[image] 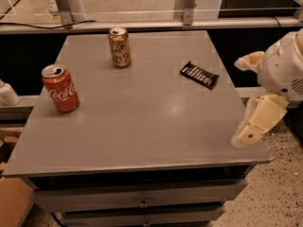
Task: Knock coke can over
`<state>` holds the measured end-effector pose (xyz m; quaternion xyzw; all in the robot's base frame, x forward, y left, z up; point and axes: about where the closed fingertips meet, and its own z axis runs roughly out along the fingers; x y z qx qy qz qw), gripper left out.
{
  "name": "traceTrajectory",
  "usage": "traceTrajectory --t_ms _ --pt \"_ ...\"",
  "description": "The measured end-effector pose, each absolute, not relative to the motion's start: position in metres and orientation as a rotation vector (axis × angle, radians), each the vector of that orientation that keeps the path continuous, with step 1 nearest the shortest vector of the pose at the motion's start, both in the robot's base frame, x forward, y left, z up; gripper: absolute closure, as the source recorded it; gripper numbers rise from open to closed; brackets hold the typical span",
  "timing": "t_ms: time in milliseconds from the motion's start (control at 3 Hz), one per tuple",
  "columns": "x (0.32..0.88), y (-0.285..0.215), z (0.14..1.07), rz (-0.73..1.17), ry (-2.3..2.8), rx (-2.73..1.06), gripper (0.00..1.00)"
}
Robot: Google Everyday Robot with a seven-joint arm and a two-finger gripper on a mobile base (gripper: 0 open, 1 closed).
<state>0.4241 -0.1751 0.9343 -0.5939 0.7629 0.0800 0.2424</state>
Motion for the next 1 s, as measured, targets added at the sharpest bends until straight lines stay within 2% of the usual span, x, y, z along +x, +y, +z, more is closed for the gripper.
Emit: traceTrajectory --t_ms 1000 --pt "0.428 -0.054 0.902 0.757 1.713 -1.357 0.0"
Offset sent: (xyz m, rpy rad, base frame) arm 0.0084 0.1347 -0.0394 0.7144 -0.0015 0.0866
